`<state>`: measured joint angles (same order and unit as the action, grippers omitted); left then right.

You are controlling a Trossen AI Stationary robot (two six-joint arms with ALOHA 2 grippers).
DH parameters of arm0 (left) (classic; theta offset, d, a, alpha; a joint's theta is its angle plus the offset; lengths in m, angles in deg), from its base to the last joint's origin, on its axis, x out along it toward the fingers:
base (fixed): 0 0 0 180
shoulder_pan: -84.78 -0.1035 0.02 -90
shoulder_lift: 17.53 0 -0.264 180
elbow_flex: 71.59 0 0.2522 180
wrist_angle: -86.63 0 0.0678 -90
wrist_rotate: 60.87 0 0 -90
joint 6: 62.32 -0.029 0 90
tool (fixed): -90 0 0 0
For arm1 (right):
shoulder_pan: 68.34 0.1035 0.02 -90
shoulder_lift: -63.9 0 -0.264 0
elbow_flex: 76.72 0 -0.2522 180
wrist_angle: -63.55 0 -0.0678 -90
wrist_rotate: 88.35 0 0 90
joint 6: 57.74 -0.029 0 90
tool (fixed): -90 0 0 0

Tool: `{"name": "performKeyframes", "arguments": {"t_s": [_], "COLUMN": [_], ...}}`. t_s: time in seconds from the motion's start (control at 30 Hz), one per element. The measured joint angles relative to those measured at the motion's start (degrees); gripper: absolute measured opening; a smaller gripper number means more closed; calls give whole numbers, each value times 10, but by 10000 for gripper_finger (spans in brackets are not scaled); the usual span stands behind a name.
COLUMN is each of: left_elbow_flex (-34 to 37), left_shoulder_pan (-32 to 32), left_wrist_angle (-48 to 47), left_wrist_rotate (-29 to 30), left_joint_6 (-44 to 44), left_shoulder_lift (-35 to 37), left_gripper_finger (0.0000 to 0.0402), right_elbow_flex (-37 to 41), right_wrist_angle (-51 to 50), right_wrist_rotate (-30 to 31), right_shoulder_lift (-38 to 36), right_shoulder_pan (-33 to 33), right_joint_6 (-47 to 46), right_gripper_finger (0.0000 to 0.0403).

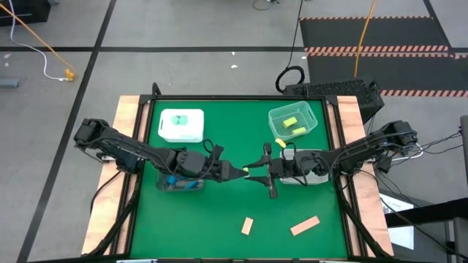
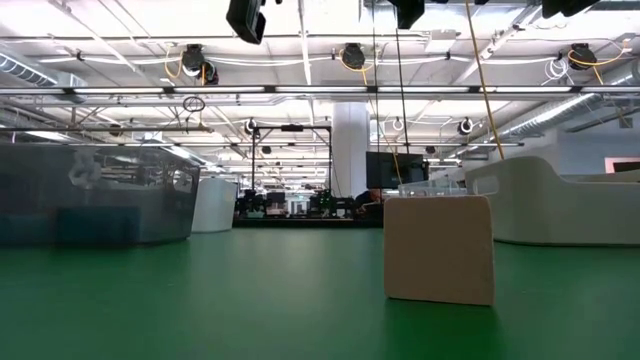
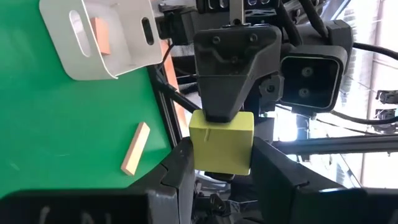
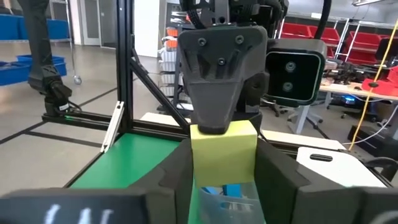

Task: Sort & place blocks by color
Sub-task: Put the light green block into the transparent bin

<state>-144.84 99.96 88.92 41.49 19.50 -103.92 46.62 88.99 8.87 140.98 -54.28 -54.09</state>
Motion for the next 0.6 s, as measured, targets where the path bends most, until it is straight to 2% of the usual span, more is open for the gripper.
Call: {"name": "performKeyframes", "arguments": {"t_s": [0.17,0.4,0.6], "left_elbow_flex": [0,0,0], "left_shoulder_pan": [0,0,-8], "left_wrist_angle": [0,0,-7], "left_wrist_rotate": [1,2,3], "left_joint_6": [0,-6,-27], "left_shoulder_lift": [0,0,0], "left_gripper_finger": [126,239,284], "right_elbow_flex": [0,0,-1], "right_wrist_angle": [0,-2,-83], "right_wrist_rotate": [0,0,1], "right_shoulder_lift": [0,0,-15], "right_shoulder_pan": [0,-1,-17], "right_joint_6": [-9,-56,-107], "right_gripper_finger": [116,116,116]}}
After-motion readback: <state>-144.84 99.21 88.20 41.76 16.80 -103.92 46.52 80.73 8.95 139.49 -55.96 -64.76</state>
